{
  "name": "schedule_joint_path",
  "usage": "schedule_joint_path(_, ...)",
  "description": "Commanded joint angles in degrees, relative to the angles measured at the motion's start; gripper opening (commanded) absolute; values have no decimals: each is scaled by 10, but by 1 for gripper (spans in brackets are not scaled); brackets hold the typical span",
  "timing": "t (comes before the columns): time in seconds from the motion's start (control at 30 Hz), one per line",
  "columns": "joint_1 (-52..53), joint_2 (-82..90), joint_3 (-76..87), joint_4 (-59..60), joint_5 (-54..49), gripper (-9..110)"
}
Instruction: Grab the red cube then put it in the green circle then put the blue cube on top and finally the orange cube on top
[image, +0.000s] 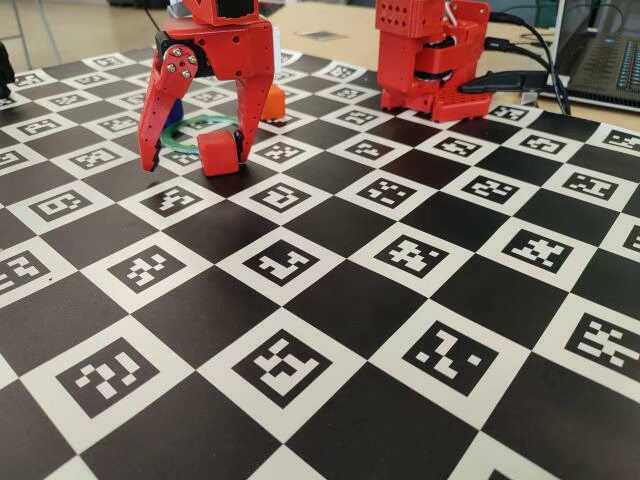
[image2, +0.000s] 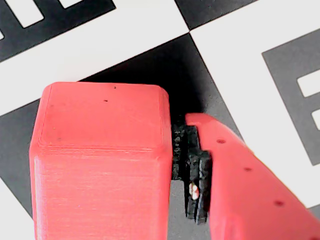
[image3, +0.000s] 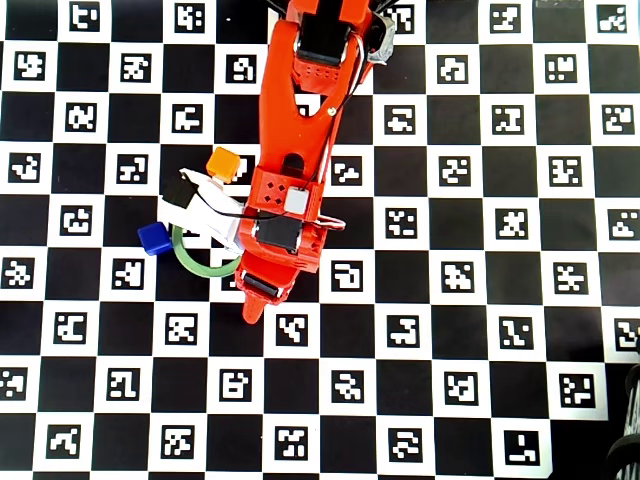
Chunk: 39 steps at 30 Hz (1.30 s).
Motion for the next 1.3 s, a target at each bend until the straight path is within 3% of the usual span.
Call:
schedule_joint_path(0.0, 0, 6, -47, -3, 4, 38)
schedule_joint_path(0.4, 0, 5, -48, -3, 4, 6)
schedule_joint_path(0.87, 2, 11, -59, 12, -10, 7)
schedule_joint_path(1.27, 40, 110, -238, 251, -175, 7)
